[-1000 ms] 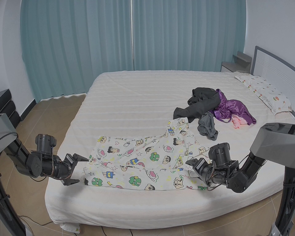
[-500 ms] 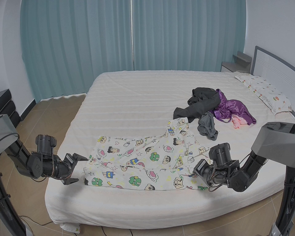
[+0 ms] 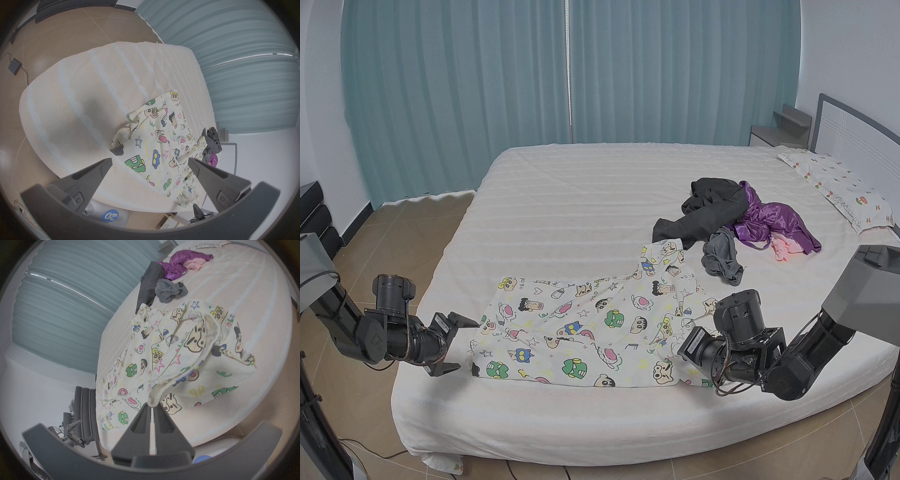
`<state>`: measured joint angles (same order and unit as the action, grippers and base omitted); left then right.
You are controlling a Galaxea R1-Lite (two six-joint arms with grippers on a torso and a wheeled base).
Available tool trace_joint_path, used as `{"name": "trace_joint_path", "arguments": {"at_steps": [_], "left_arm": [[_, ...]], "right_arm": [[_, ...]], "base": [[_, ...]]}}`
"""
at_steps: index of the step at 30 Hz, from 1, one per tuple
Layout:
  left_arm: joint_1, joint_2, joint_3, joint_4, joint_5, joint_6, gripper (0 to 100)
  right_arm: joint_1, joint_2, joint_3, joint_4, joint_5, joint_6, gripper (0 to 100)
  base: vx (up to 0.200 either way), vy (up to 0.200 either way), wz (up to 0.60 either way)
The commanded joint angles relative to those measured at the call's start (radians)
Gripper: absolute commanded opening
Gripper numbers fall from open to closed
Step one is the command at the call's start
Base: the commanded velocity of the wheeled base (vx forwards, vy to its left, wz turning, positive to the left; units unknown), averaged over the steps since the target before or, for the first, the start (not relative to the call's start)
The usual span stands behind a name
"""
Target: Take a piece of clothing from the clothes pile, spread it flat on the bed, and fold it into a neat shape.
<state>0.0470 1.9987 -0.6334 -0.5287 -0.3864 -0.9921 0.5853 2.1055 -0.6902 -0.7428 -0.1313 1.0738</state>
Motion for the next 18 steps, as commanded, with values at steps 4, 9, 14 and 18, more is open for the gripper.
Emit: {"name": "trace_joint_path", "arguments": {"at_steps": [4,9,14,18], "left_arm": [[0.001,0.002,0.000,0.000,0.000,0.000,100],[0.001,0.002,0.000,0.000,0.000,0.000,100],[0.001,0.003,0.000,0.000,0.000,0.000,100],[0.001,0.009,0.000,0.000,0.000,0.000,100]], "right_arm": [[0.077,-0.016,-0.011,0.010,-0.073,-0.058,0],[0.099,-0.002,-0.017,0.010,-0.074,-0.057,0],[0.128,0.013,0.000,0.011,-0.083,-0.055,100],[0.133,-0.021,0.023,0.005,-0.082,-0.054,100]], "base": [[0.000,0.000,0.00],[0.000,0.000,0.00],[0.000,0.000,0.00],[0.000,0.000,0.00]]}}
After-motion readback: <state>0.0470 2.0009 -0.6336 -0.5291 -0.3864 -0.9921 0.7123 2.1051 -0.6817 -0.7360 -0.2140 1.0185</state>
